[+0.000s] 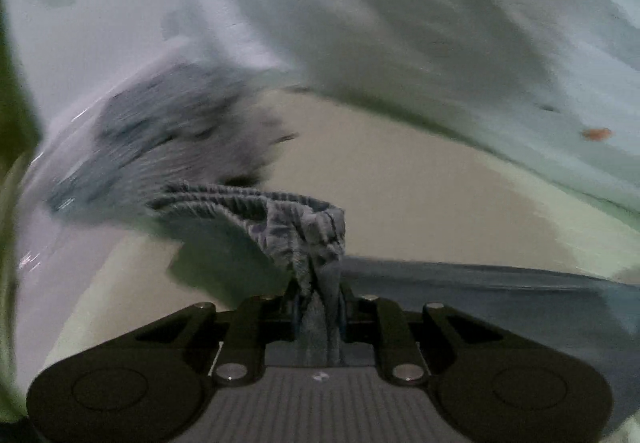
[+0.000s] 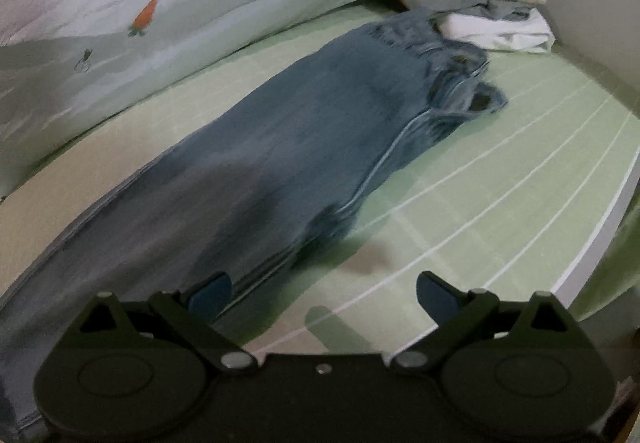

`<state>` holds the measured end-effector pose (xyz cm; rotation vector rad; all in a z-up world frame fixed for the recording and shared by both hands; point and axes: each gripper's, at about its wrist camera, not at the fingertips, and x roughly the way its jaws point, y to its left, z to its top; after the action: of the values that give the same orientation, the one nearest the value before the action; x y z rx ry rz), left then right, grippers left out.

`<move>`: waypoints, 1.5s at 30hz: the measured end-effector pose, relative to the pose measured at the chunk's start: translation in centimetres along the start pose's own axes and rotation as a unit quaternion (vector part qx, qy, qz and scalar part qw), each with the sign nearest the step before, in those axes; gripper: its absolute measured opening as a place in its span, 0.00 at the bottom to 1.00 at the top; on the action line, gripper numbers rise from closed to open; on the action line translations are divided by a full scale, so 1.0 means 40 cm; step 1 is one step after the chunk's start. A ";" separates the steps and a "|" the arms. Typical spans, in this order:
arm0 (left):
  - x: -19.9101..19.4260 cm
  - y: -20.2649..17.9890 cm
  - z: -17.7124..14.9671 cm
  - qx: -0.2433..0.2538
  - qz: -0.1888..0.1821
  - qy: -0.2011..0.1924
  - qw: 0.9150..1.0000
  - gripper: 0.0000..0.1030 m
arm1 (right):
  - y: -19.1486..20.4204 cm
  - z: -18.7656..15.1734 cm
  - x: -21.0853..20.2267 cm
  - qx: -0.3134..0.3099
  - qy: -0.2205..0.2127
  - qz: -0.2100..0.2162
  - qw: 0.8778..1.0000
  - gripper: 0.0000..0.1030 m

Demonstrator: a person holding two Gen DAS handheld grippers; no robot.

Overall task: Fold clothes
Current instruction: 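Grasp the hems with the left gripper and fold them toward the waistband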

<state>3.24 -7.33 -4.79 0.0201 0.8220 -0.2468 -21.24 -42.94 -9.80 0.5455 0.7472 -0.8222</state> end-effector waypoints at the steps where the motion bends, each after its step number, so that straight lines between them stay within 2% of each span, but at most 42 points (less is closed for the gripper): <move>1: 0.000 -0.048 -0.002 0.012 -0.011 0.000 1.000 0.18 | -0.020 0.014 0.000 0.001 -0.003 -0.003 1.000 0.97; 3: 0.008 -0.142 -0.025 0.035 -0.034 0.012 0.999 0.18 | -0.061 0.041 0.002 0.002 -0.009 -0.008 1.000 0.97; 6: 0.030 -0.270 -0.100 0.069 -0.063 0.050 0.994 0.18 | -0.121 0.077 0.010 0.007 -0.012 -0.016 1.000 0.97; 8: 0.059 -0.328 -0.163 0.087 -0.067 0.088 0.990 0.19 | -0.154 0.094 0.018 0.008 -0.011 -0.020 1.000 0.97; 10: 0.089 -0.367 -0.218 0.097 -0.053 0.128 0.986 0.22 | -0.185 0.108 0.030 0.006 -0.007 -0.023 1.000 0.97; 14: 0.098 -0.416 -0.247 0.102 -0.019 0.129 0.986 0.24 | -0.236 0.133 0.054 -0.004 0.002 -0.024 1.000 0.97; 17: 0.099 -0.413 -0.244 0.083 -0.017 0.126 0.988 0.27 | -0.263 0.155 0.075 -0.007 0.010 -0.020 1.000 0.97; 21: 0.081 -0.425 -0.256 0.094 -0.005 0.114 0.989 0.23 | -0.283 0.188 0.100 -0.014 0.014 -0.011 1.000 0.97; 25: 0.066 -0.425 -0.260 0.084 -0.003 0.112 0.990 0.24 | -0.290 0.220 0.120 -0.023 0.014 0.002 1.000 0.97; 28: 0.060 -0.435 -0.249 0.067 -0.003 0.109 0.992 0.37 | -0.303 0.249 0.137 -0.012 0.014 0.011 1.000 0.97; 30: 0.050 -0.449 -0.235 0.060 -0.012 0.097 0.993 0.50 | -0.314 0.272 0.150 -0.001 0.014 0.017 1.000 0.97; 34: 0.032 -0.486 -0.213 0.048 -0.050 0.079 0.994 0.57 | -0.335 0.318 0.184 0.023 0.013 0.023 0.999 0.97; 36: 0.026 -0.507 -0.205 0.041 -0.074 0.075 0.994 0.69 | -0.345 0.336 0.203 0.035 0.014 0.027 0.999 0.98; 38: 0.022 -0.528 -0.198 0.037 -0.092 0.072 0.992 0.70 | -0.357 0.355 0.223 0.050 0.014 0.032 0.998 0.98; 41: 0.047 -0.536 -0.193 0.039 -0.064 0.083 0.994 0.74 | -0.371 0.387 0.258 0.067 0.011 0.036 0.997 0.99; 43: 0.061 -0.527 -0.183 0.021 -0.050 0.085 0.995 0.75 | -0.380 0.409 0.283 0.076 0.004 0.039 0.996 1.00; 45: 0.075 -0.517 -0.173 0.004 -0.036 0.086 0.996 0.82 | -0.388 0.429 0.311 0.086 -0.002 0.041 0.995 1.00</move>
<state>-4.46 -27.28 -10.07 0.0200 0.9946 -0.3202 -21.64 -69.19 -10.91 0.7235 0.6493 -0.8162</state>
